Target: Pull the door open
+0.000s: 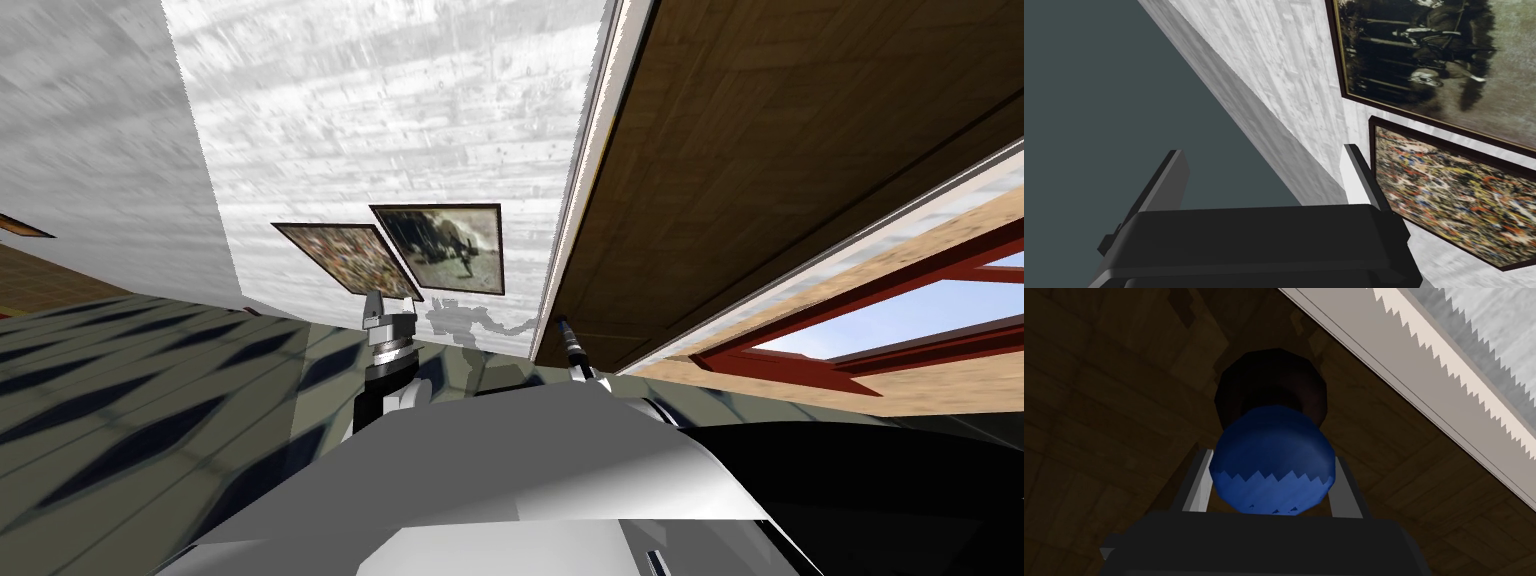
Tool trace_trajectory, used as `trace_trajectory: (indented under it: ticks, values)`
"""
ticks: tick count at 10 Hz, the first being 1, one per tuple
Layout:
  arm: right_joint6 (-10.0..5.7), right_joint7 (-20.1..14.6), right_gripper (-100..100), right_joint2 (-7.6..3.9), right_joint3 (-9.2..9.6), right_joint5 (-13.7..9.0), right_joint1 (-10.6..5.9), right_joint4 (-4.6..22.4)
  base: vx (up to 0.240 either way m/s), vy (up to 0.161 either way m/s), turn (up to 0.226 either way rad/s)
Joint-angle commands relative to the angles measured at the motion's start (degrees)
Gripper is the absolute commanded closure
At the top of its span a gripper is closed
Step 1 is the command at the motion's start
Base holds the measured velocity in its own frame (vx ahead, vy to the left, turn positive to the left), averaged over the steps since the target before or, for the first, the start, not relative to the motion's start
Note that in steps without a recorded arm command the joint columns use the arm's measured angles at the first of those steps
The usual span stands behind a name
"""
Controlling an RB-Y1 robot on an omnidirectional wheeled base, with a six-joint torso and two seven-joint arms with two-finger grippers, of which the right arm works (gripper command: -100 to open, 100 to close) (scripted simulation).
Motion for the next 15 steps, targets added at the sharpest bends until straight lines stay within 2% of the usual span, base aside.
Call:
trace_trajectory:
  ticks: [1,2,3,4,8,9,10,15]
  values:
    - [0.08,-2.86,100,0.31,0.75,-0.52,0.00,-0.14,-0.023,-0.005,0.021]
    - [0.08,-3.35,100,0.31,0.75,-0.52,0.00,-0.14,-0.016,-0.006,0.007]
    - [0.06,-5.56,100,0.19,1.20,-1.04,0.01,-0.16,-0.021,-0.010,0.015]
    - [0.06,-5.74,100,0.19,1.20,-1.04,0.01,-0.16,-0.020,-0.007,0.016]
    - [0.02,-12.54,100,-0.19,2.61,-2.66,0.05,-0.20,-0.028,-0.008,0.022]
    - [0.02,-12.93,100,-0.19,2.61,-2.66,0.05,-0.20,-0.022,-0.005,0.007]
    - [0.01,-15.16,100,-0.31,3.08,-3.20,0.07,-0.21,-0.023,-0.004,0.022]
    - [-0.03,-22.15,100,-0.69,4.52,-4.86,0.11,-0.26,-0.025,-0.006,0.022]
